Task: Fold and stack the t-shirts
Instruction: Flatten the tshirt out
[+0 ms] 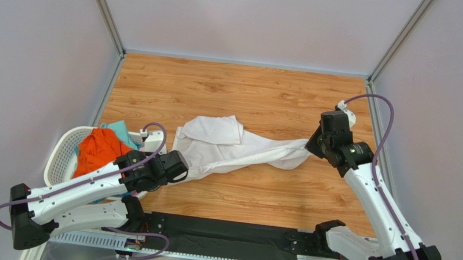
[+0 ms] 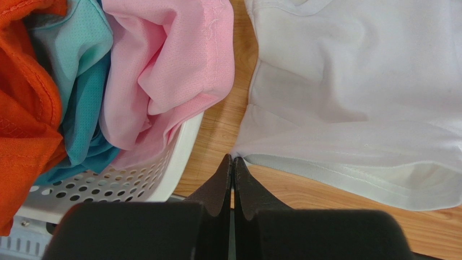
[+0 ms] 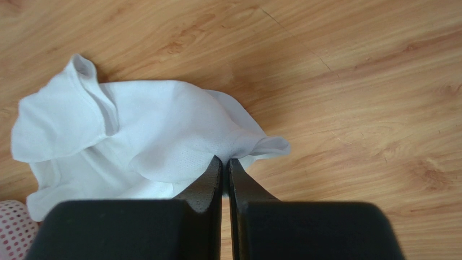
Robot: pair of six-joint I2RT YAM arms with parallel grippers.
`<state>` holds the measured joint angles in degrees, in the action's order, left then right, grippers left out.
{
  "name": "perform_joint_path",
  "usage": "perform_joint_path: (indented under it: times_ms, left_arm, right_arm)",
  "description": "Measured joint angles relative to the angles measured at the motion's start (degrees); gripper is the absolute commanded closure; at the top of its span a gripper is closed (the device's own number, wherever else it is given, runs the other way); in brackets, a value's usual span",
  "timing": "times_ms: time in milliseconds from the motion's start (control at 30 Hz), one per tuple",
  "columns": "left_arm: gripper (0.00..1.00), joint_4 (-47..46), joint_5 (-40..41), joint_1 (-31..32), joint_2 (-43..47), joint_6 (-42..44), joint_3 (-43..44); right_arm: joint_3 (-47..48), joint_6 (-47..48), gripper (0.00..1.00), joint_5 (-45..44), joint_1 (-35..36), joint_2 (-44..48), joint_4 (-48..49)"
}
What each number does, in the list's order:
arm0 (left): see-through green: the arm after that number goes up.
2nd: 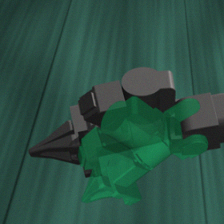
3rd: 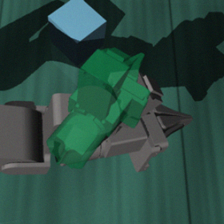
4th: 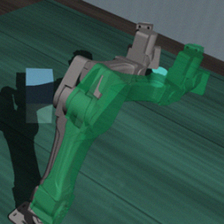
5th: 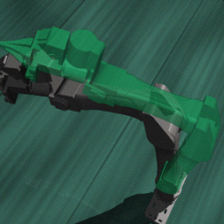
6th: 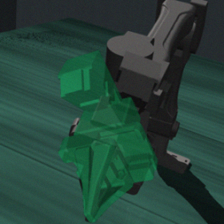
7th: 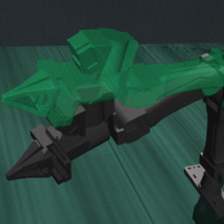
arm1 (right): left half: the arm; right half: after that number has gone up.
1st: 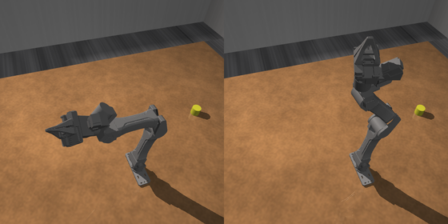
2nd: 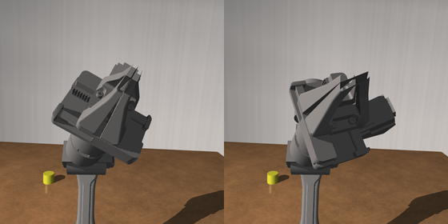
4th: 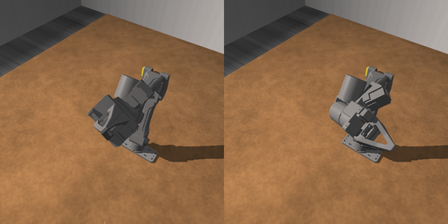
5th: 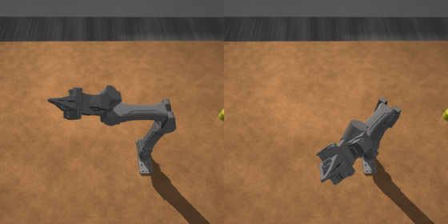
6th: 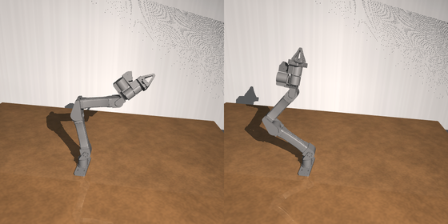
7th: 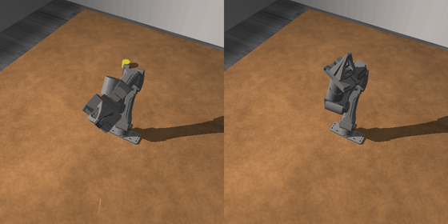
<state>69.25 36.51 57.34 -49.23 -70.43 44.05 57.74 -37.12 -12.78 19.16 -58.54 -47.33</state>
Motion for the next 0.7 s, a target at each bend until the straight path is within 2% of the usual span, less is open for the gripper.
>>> perform_joint_path:
  times_ms: [33, 67, 133, 200, 333, 500, 533, 567, 700]
  left_arm:
    - [1.00, -0.1, 0.0, 0.0, -0.1, 0.0, -0.3]
    - [1.00, -0.2, -0.1, 0.0, -0.2, 0.0, -0.5]
    - [1.00, -0.7, -0.3, 0.0, -0.7, 0.1, -1.0]
    - [1.00, -1.4, -0.5, 0.0, -1.8, 0.2, -1.2]
    - [1.00, -2.4, -0.9, 0.0, -4.4, 0.3, -1.3]
    - [1.00, -3.0, -1.3, 0.0, -5.9, 0.5, -1.3]
    - [1.00, -3.1, -1.4, 0.0, -5.9, 0.5, -1.3]
    - [1.00, -3.1, -1.4, 0.0, -5.9, 0.5, -1.3]
    - [1.00, -3.1, -1.6, 0.0, -5.8, 0.5, -1.3]
  right_arm:
    - [-0.5, 0.1, 0.96, 0.4, -0.5, -1.3, 0.1]
    - [-1.4, 0.1, 0.88, 0.8, -0.7, -2.1, 0.2]
    - [-3.6, 0.2, 0.86, 1.4, -0.7, -3.0, 0.0]
    - [-7.2, 0.2, 0.80, 1.9, -1.0, -4.0, 0.2]
    - [-12.2, 1.1, 0.78, 1.9, -5.1, -8.5, 0.0]
    - [-10.9, 3.6, 0.76, 1.5, -12.8, -17.2, 1.3]
    - [-9.7, 4.1, 0.72, 1.6, -13.3, -18.5, 1.2]
    - [-8.3, 4.7, 0.61, 1.7, -13.6, -19.6, 1.4]
    - [-4.2, 7.1, 0.41, 2.1, -13.6, -20.0, 2.5]
